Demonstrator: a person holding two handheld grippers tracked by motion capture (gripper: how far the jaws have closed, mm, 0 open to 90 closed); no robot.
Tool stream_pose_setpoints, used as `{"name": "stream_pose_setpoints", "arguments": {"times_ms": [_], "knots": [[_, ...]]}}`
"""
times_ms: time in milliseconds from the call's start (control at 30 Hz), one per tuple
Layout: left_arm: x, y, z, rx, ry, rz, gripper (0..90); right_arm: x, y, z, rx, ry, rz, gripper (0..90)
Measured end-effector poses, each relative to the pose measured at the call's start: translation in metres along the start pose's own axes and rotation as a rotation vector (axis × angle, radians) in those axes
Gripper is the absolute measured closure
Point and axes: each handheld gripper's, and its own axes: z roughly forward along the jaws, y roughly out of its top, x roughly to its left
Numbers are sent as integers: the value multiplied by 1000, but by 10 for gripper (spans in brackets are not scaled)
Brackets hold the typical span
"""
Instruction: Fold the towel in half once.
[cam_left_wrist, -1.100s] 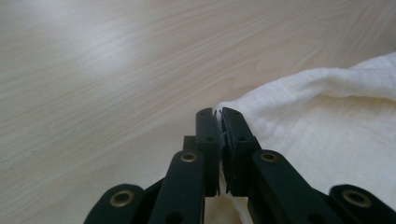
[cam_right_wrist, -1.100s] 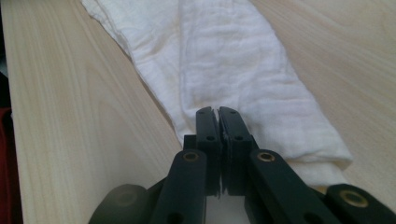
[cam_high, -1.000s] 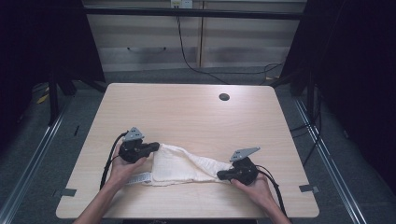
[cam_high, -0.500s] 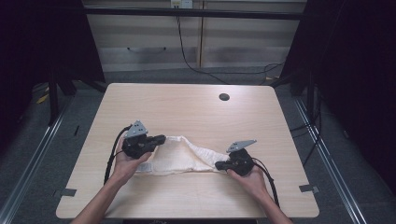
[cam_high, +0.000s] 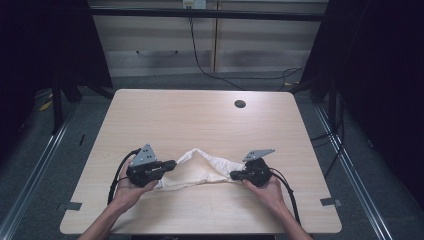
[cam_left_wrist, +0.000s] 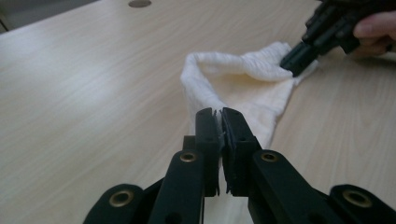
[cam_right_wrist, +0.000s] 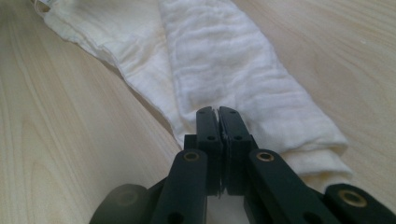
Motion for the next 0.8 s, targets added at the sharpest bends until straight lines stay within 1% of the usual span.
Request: {"name": "stream_pose_setpoints", "arguments": {"times_ms": [33, 100, 133, 167, 200, 233, 267, 333, 367, 400, 433, 467, 500, 567, 600, 633, 733, 800], "knots": [[-3, -3, 1, 26, 2, 21, 861, 0, 0, 0, -3, 1, -1, 881], [-6, -10, 1, 47, -21, 10, 860, -1, -1, 0, -3, 3, 1, 882], [-8, -14, 1, 62, -14, 21, 860, 0, -1, 0, -2, 3, 3, 881], [-8, -18, 2, 71, -12, 19, 860, 0, -1, 0, -6, 4, 1, 881], [-6, -22, 3, 88, -11, 16, 860, 0, -1, 0, -3, 2, -6, 881], [-6, -22, 3, 88, -11, 16, 860, 0, -1, 0, -4, 3, -11, 881], [-2, -29, 6, 123, -6, 11, 860, 0, -1, 0, -4, 4, -9, 881], [-1, -34, 7, 146, 3, 4, 860, 2, -1, -1, -1, -8, -21, 880], [0, -36, 8, 157, 6, 3, 860, 2, -1, -1, -6, -12, -43, 879], [0, -37, 8, 165, 3, 13, 860, 3, -2, -2, -8, -18, -37, 879], [-1, -38, 8, 171, 10, 12, 860, 2, -3, -3, -12, -20, -45, 878], [-2, -40, 10, 171, 14, 8, 860, 2, -4, -4, -9, -23, -38, 879], [-1, -40, 9, 177, 14, 18, 860, 2, -5, -6, -11, -25, -37, 879], [0, -40, 10, 169, 16, 6, 860, 0, -8, -9, -16, -30, -36, 878], [-1, -41, 10, 175, 20, 3, 860, -1, -9, -12, -15, -37, -38, 879], [-1, -41, 11, 169, 22, 6, 860, -1, -11, -14, -13, -46, -35, 879], [1, -42, 10, 163, 15, -1, 861, -1, -17, -22, -17, -60, -29, 879], [2, -43, 10, 158, 10, -16, 861, -1, -22, -28, -18, -75, -27, 879]]}}
